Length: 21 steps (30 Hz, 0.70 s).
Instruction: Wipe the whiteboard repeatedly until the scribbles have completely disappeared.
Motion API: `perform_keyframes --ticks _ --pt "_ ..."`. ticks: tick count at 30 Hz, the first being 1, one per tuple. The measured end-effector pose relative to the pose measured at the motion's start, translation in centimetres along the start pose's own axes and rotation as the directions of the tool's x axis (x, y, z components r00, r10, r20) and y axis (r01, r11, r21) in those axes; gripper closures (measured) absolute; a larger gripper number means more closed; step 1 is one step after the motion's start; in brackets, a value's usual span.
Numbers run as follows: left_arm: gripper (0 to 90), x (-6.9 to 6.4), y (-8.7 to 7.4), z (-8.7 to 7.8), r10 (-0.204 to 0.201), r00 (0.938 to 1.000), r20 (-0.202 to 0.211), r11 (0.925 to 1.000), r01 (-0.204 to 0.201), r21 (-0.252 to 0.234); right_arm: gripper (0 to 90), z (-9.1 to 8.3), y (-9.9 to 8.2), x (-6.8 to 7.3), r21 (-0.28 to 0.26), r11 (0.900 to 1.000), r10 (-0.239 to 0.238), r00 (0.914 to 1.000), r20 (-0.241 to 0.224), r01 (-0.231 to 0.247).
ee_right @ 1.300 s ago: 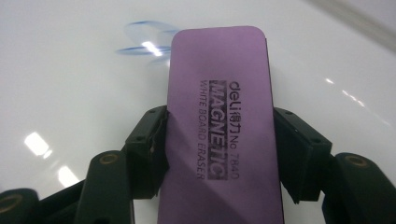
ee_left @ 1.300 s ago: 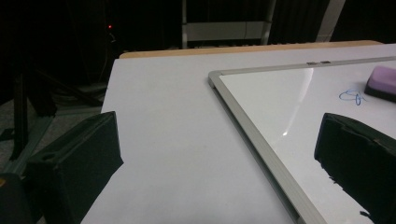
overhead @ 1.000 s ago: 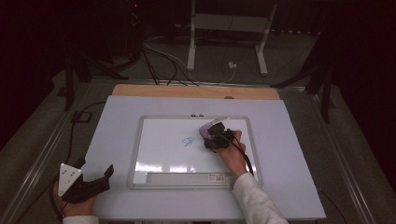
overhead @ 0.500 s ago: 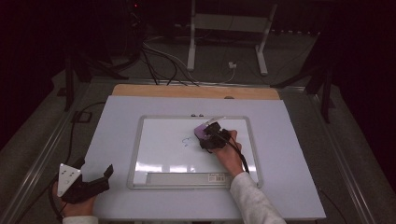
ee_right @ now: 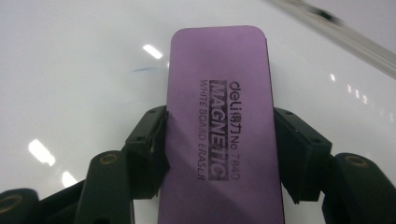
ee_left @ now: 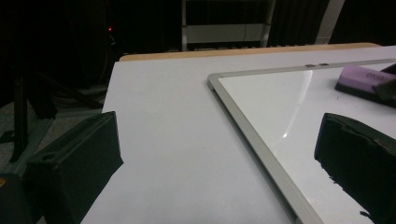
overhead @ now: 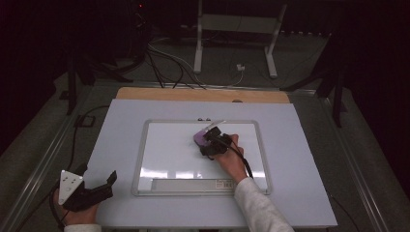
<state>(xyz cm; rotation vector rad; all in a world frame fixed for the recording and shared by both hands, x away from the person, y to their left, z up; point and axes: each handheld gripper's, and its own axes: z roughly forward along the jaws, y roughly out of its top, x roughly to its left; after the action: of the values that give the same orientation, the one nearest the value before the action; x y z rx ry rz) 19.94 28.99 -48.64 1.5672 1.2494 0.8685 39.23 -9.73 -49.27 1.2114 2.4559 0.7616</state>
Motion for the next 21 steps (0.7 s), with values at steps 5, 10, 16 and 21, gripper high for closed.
perform_keyframes --ticks 5,10,16,21 --pt "1.3 -0.1 0.0 0.2 -0.001 1.0 0.003 1.0 0.001 0.004 41.0 0.0 0.0 1.0 -0.003 0.9998 -0.018 0.9983 -0.055 0.018" --pt "1.3 -0.2 0.1 0.0 0.001 1.0 0.003 1.0 -0.001 -0.002 41.1 0.2 0.7 3.2 0.01 0.9946 -0.102 0.9916 -0.079 0.103" --pt "1.3 0.1 -0.1 0.0 -0.009 1.0 -0.002 1.0 0.009 0.001 41.1 0.5 1.0 0.2 0.03 0.9993 0.021 0.999 0.04 -0.023" --pt "1.3 0.0 0.0 0.1 -0.004 1.0 0.001 1.0 0.004 0.0 41.0 0.4 1.1 2.7 0.021 0.9971 -0.072 0.9966 -0.04 0.073"
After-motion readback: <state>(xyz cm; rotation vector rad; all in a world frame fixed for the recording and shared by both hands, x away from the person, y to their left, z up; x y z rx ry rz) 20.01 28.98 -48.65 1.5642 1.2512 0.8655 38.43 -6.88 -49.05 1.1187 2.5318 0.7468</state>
